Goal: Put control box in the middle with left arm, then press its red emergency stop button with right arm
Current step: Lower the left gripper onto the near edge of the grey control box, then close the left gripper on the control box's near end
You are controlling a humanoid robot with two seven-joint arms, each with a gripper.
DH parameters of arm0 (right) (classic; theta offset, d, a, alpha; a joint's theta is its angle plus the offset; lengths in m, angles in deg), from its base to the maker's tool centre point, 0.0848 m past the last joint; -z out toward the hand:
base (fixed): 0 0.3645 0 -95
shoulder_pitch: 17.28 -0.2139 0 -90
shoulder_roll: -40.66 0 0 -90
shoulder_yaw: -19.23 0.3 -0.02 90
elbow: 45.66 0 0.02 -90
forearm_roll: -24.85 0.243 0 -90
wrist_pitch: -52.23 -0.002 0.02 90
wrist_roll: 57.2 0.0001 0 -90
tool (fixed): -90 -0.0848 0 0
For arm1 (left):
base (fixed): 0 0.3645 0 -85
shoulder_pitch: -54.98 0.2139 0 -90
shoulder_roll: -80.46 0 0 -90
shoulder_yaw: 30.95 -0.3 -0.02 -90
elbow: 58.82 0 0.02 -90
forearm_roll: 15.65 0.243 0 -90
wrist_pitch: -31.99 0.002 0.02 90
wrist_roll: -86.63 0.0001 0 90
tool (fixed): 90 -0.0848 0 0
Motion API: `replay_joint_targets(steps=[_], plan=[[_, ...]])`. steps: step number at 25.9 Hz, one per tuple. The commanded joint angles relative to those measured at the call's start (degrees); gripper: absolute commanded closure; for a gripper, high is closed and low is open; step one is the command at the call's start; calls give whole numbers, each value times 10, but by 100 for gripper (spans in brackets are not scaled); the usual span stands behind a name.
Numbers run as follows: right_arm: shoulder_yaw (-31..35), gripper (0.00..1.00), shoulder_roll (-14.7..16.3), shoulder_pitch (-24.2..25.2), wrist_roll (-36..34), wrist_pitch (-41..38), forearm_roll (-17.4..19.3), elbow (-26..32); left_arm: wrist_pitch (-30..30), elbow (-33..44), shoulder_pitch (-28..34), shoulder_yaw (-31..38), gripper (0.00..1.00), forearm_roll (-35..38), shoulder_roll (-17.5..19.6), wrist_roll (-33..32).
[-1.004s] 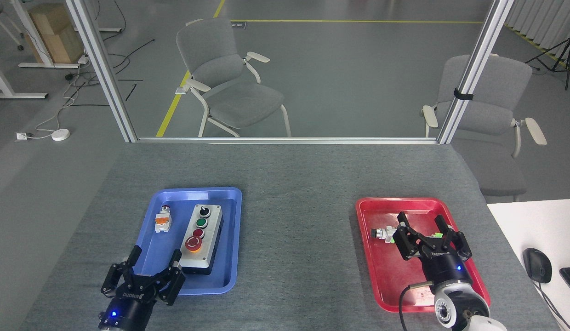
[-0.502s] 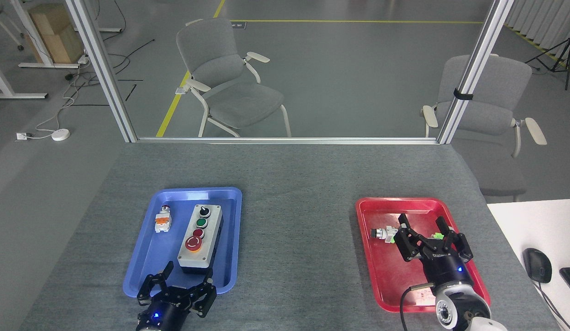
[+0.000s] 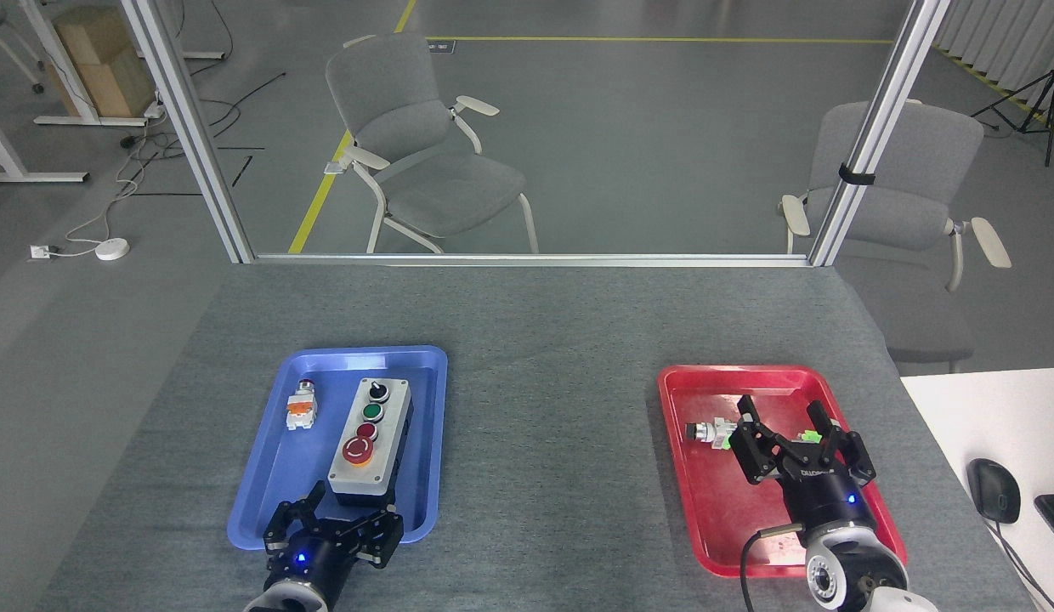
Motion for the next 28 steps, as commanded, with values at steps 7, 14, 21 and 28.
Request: replay_joint_targets(steps=[7,14,21,28], plan=[[-1,0,-1,2,-2,0,0,0,5,-57,-51,4,1,-1,-8,-12],[-1,0,-2,3,-3,0,-1,0,5,-118,-85,4,1,-2,-25,-12],[-1,0,-2,3,-2,0,-1,0,5,-161,-117,4,1,-36,-27,-11],[-1,0,-2,2,-2,0,-1,0,5,-164,-126,3,1,-33,-25,-7]])
